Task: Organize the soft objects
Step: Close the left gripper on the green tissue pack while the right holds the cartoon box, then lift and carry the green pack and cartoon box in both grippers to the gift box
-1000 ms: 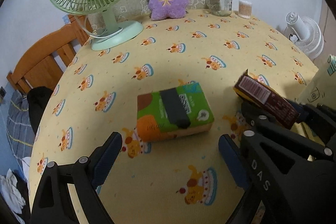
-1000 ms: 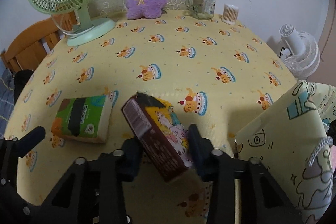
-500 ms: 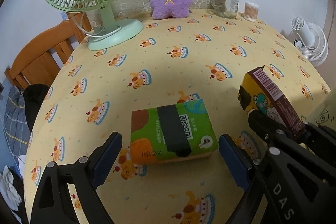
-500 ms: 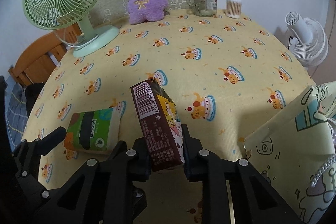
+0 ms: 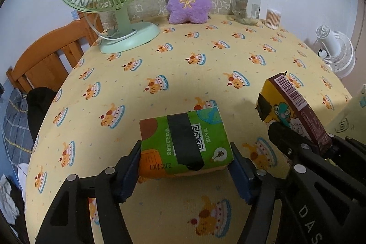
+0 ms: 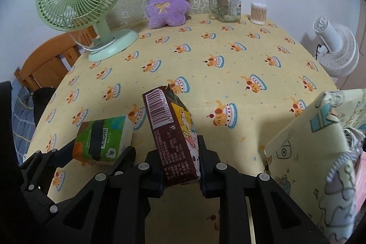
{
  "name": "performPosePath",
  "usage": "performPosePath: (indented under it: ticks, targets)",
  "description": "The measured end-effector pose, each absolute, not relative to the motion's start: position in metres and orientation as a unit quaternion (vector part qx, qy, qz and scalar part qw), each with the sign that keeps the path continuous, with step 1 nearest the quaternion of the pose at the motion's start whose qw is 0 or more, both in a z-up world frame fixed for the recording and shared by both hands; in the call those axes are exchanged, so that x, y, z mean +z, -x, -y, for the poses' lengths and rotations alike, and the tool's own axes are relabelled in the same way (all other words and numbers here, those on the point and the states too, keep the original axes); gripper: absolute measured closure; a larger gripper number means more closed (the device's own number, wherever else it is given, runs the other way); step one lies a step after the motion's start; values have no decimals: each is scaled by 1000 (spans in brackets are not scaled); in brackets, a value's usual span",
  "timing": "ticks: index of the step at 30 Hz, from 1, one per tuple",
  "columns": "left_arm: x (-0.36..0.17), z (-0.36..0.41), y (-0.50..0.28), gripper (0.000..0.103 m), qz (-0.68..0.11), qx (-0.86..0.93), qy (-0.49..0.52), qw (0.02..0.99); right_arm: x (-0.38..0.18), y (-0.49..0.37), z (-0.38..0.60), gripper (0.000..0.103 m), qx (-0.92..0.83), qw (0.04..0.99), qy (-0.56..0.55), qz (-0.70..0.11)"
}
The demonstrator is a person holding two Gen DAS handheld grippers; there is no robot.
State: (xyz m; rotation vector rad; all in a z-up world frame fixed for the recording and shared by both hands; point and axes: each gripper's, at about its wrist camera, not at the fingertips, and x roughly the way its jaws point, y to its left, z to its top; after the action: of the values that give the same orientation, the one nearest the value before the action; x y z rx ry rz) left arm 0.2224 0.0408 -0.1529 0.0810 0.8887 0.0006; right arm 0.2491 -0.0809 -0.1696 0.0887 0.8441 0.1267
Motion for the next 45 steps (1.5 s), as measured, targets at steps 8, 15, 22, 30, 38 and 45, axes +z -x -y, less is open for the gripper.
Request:
performPosePath:
  ticks: [8, 15, 22, 30, 38, 45]
  targets:
    - [-141, -43, -200, 32, -417, 8, -29, 909, -157, -227, 78, 78, 71, 915, -36, -396]
    - [-129, -43, -180, 32, -407, 11, -12, 913, -142, -206, 78, 78, 76, 921, -29, -381]
    - [-111, -41, -157, 32, -388, 16, -10, 922, -126, -183, 81, 78, 83, 927, -26, -364]
    - [-88, -38, -133, 32, -363, 19, -11, 932, -105, -159, 86, 78, 87, 935, -27, -342]
    - [-67, -32, -111, 32, -340, 27, -15, 940, -86, -137, 91, 78, 92, 943, -27, -320]
    - [-49, -31, -93, 32, -317, 32, -15, 948, -68, -117, 93, 78, 98, 949, -24, -298]
